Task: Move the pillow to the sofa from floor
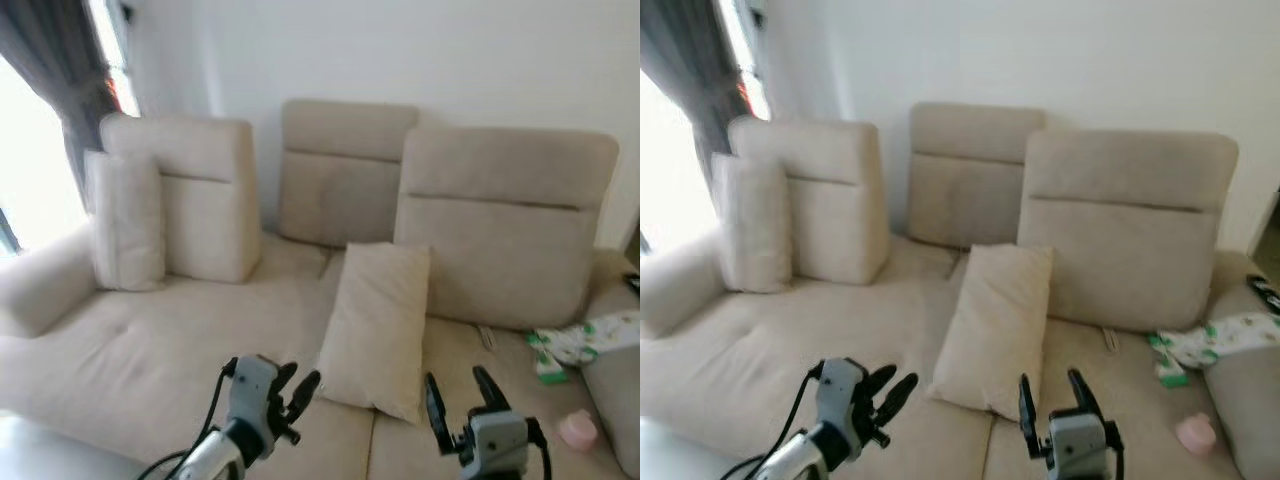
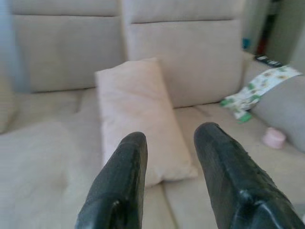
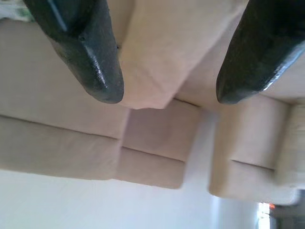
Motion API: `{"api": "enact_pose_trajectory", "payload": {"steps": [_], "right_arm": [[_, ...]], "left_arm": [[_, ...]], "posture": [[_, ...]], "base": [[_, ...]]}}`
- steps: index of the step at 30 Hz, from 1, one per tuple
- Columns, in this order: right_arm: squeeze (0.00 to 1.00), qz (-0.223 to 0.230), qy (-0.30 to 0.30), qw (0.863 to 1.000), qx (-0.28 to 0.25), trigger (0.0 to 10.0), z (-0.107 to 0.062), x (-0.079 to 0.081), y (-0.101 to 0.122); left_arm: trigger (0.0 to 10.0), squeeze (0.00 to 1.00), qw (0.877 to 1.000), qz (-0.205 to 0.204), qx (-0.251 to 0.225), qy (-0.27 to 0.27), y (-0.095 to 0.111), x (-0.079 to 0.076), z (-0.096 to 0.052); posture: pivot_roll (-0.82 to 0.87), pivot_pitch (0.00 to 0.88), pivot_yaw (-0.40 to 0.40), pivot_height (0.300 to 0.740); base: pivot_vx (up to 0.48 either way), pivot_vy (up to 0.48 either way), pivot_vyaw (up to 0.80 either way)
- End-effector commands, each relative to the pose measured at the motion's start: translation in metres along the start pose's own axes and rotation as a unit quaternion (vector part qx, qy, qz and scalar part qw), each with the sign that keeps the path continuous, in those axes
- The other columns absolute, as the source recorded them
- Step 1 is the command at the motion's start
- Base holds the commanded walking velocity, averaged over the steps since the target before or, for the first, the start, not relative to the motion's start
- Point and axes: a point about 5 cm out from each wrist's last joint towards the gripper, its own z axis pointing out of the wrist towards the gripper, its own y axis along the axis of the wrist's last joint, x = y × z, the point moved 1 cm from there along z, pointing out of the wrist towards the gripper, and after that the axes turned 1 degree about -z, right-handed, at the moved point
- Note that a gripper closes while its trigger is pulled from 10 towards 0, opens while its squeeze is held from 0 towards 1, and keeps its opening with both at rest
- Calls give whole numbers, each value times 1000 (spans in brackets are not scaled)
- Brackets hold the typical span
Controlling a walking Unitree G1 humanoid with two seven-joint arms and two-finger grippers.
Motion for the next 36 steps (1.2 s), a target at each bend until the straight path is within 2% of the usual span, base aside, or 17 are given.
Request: {"api": "enact_pose_trajectory", "payload": {"steps": [1,8,14,36], "right_arm": [[0,1,0,1000,5,10000,-1,0,-2],[0,5,-3,1000,10,10000,-1,0,-3],[0,12,-3,1000,14,10000,-1,-1,-4],[0,7,3,1000,12,10000,2,-2,-6]], "left_arm": [[10000,0,1000,-5,12,1,-6,-1,-1],[10000,0,1000,-4,13,-2,-6,-1,-1],[10000,0,1000,-4,15,-5,-6,-3,0],[10000,0,1000,0,14,-7,-7,-5,1]], "posture": [[-4,0,60,740],[-5,0,61,740],[-7,0,58,740],[-6,0,47,740]], "base": [[0,0,0],[0,0,0],[0,0,-800],[0,0,0]]}}
